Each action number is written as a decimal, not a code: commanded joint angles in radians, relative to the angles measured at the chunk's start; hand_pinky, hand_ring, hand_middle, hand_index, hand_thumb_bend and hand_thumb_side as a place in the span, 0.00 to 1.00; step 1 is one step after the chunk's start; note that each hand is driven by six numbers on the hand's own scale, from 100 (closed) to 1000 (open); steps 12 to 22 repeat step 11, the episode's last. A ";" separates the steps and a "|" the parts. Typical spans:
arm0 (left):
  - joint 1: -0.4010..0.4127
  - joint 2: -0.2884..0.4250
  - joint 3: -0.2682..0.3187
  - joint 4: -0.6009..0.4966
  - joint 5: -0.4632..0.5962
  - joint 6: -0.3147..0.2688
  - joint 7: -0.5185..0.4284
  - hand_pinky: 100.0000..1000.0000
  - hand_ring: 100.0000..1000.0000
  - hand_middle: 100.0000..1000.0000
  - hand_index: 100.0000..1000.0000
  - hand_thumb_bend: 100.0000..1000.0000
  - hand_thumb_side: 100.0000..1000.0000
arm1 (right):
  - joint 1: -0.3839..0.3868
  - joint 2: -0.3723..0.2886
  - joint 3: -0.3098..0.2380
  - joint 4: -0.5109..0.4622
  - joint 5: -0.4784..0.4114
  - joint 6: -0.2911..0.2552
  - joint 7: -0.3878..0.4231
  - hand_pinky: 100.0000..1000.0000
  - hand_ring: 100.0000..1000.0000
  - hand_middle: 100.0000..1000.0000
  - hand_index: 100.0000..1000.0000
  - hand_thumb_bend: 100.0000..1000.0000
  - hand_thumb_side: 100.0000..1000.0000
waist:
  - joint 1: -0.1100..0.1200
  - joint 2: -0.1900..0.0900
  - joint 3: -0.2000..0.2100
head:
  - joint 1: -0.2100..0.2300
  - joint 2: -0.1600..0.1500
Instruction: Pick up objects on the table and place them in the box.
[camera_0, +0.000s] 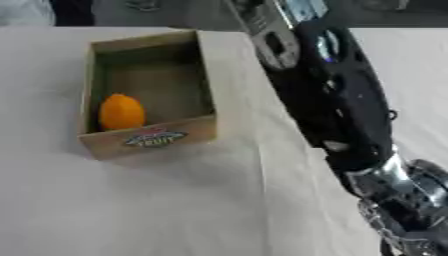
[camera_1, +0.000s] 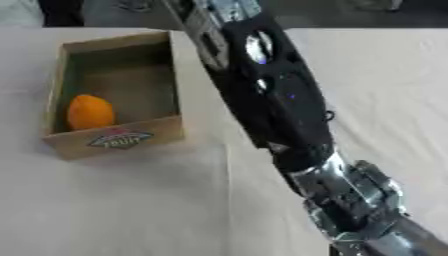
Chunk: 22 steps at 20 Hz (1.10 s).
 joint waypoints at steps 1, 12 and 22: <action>0.001 0.031 0.015 -0.016 -0.010 0.001 0.009 0.73 0.66 0.68 0.85 0.00 0.90 | 0.014 -0.085 -0.015 -0.092 -0.051 0.006 -0.049 0.80 0.88 0.71 0.82 0.00 0.96 | 0.007 -0.028 -0.009 | 0.024 0.013; 0.013 0.039 0.024 -0.016 -0.022 0.003 0.021 0.73 0.66 0.68 0.85 0.00 0.90 | 0.205 -0.295 -0.048 -0.316 -0.189 0.082 -0.187 0.78 0.88 0.75 0.84 0.00 0.96 | 0.022 -0.035 -0.049 | 0.058 0.039; 0.013 0.039 0.024 -0.016 -0.022 0.003 0.021 0.73 0.66 0.68 0.85 0.00 0.90 | 0.205 -0.295 -0.048 -0.316 -0.189 0.082 -0.187 0.78 0.88 0.75 0.84 0.00 0.96 | 0.022 -0.035 -0.049 | 0.058 0.039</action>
